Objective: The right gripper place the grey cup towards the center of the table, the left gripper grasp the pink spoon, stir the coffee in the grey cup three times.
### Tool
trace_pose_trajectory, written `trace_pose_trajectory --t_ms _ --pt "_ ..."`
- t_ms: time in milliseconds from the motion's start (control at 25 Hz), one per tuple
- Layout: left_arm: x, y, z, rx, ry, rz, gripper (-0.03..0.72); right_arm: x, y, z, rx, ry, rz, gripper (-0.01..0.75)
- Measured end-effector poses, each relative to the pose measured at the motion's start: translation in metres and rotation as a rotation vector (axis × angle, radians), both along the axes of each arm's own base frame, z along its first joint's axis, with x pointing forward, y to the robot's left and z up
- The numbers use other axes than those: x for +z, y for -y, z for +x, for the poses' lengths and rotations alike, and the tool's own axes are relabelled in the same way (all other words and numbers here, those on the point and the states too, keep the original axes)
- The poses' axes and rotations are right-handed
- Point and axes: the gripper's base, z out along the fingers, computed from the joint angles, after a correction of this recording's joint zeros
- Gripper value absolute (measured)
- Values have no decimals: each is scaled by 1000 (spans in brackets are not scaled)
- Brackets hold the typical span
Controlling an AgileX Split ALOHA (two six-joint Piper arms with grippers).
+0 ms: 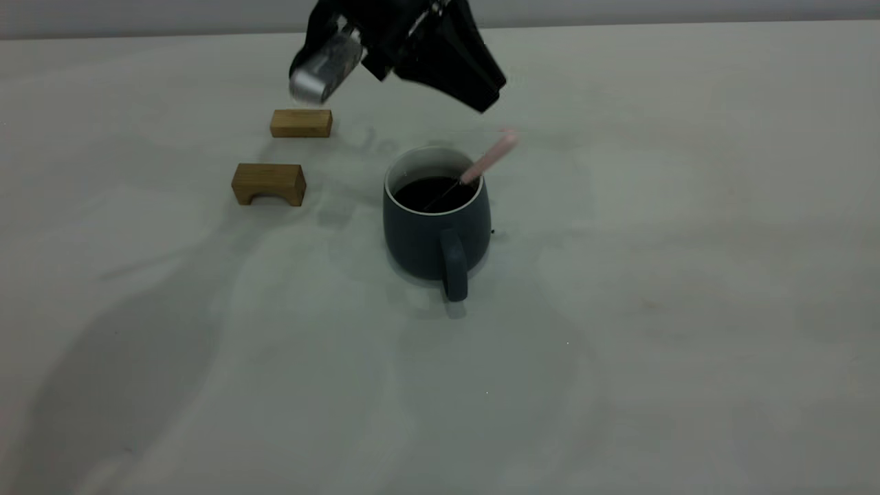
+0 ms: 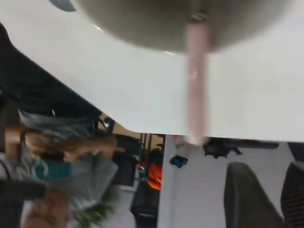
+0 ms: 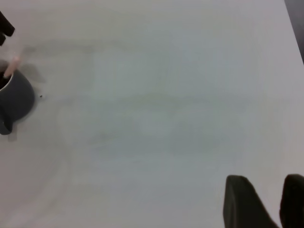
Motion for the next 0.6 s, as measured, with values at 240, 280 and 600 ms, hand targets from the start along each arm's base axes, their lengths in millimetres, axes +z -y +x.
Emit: trace_pose_trajectory --t_ms 240,280,600 --pt "24 -8 18 -296 404 79 262 0 0 0 0 0 0 238" --pt "30 -10 22 -353 477 104 262 0 0 0 0 0 0 238" --pt "93 -44 51 -612 865 581 262 0 0 0 0 0 0 238"
